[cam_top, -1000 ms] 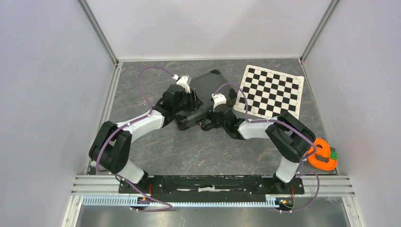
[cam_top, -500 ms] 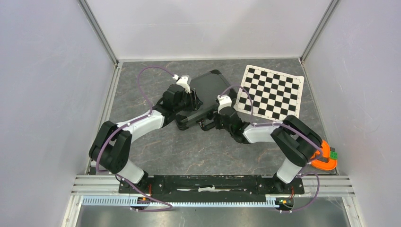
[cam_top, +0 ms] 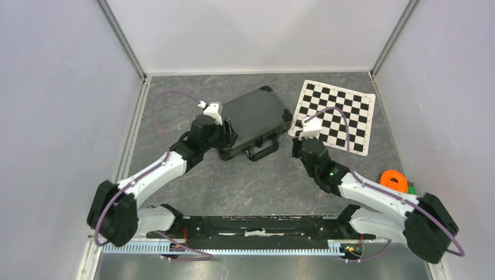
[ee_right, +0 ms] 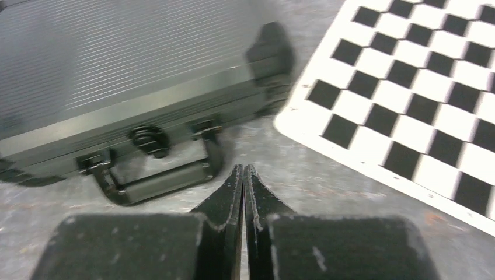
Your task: Pack up texas hold em set
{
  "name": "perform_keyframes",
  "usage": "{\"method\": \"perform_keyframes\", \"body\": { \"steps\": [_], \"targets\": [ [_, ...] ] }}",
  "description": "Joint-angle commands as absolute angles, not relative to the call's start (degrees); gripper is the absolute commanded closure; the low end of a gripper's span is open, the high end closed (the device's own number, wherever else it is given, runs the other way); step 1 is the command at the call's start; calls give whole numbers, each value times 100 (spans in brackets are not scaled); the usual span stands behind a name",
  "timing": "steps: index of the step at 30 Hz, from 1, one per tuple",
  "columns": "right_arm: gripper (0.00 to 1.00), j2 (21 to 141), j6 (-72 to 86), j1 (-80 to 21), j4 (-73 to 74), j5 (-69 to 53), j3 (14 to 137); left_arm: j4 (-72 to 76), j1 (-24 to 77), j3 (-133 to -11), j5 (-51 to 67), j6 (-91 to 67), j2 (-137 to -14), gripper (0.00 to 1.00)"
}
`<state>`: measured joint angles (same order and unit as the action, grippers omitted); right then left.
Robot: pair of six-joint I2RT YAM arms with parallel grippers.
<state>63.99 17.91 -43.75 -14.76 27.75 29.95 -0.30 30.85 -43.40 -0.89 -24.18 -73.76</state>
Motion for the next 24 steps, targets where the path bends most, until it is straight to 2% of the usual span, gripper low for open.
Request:
{"method": "perform_keyframes", "body": {
  "steps": [1,3,4,5,7,10,14,17,18,20,24],
  "targets": [
    [86,5482,1458,-4342,-754,4360,2542,-637,3103,-4286,-1186,-2632,-6183,30],
    [34,5000,1445,-4344,-523,5243,2269,-884,3094,-4183,-2096,-2732,-5708,17],
    [19,4822,1552,-4341,-516,5864,2062,-902,3090,-4092,-2507,-2710,-5508,12],
    [15,4611,1784,-4342,-517,6466,1809,-865,3089,-3967,-2998,-2611,-5370,8],
    [11,4208,1659,-4319,-759,6818,1458,-968,3072,-3825,-3988,-2516,-5148,1],
    [8,3666,708,-4131,-1168,6379,1084,-793,3031,-3504,-5065,-2140,-4917,0],
    [7,3170,661,-2827,-1118,5085,910,-322,2831,-2827,-6035,-1837,-4324,0],
    [7,3153,726,-2028,-1452,4320,704,421,2682,-2130,-6008,-1554,-3814,0],
    [3,3207,706,-1934,-1800,4317,567,884,2668,-1758,-5882,-1261,-3643,0],
    [2,3181,570,-1874,-2934,4315,54,1781,2646,-1091,-5533,-918,-3394,0],
    [2,3074,-1486,-1854,-5599,2612,-1455,2680,2411,-377,-5042,-773,-3352,0]
  ]
}}
